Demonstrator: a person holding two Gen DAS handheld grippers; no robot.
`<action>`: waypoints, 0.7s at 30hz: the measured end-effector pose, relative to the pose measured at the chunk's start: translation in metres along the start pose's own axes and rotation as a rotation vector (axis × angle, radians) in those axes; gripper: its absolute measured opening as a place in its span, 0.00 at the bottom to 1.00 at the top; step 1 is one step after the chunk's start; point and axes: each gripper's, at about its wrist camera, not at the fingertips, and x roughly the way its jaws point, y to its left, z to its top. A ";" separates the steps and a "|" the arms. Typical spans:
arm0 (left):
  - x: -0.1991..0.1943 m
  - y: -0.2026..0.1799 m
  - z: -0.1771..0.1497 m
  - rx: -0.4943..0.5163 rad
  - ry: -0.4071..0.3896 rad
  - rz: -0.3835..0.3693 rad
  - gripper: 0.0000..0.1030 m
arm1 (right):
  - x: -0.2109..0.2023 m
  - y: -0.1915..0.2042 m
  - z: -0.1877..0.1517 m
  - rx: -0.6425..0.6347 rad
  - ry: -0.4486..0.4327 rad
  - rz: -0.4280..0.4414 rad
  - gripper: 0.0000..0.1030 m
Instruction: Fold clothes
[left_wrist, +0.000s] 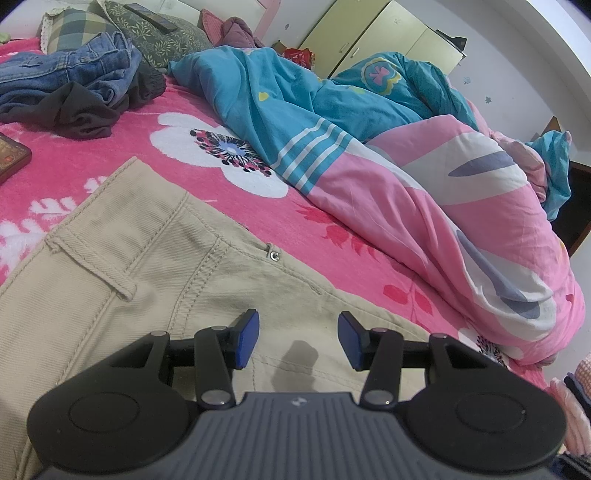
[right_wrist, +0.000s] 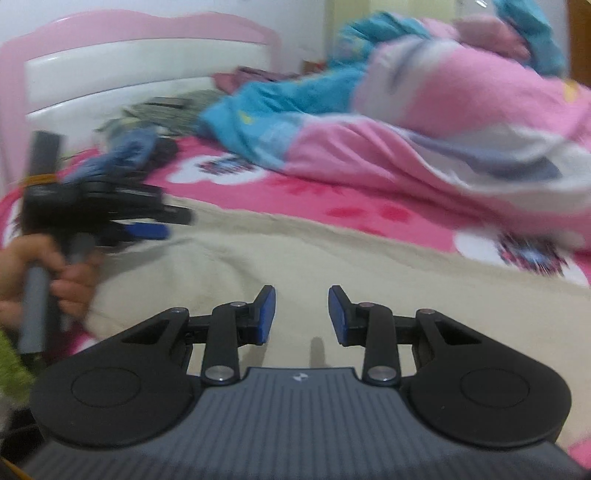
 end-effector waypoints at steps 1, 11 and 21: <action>0.000 0.000 0.000 0.000 0.000 0.000 0.47 | 0.002 -0.005 -0.002 0.030 0.012 -0.004 0.30; 0.000 -0.001 -0.001 0.002 -0.001 0.000 0.47 | 0.006 -0.016 -0.012 0.101 0.056 -0.010 0.30; 0.000 0.000 0.000 0.004 0.000 -0.001 0.47 | 0.019 -0.019 -0.023 0.111 0.109 -0.025 0.30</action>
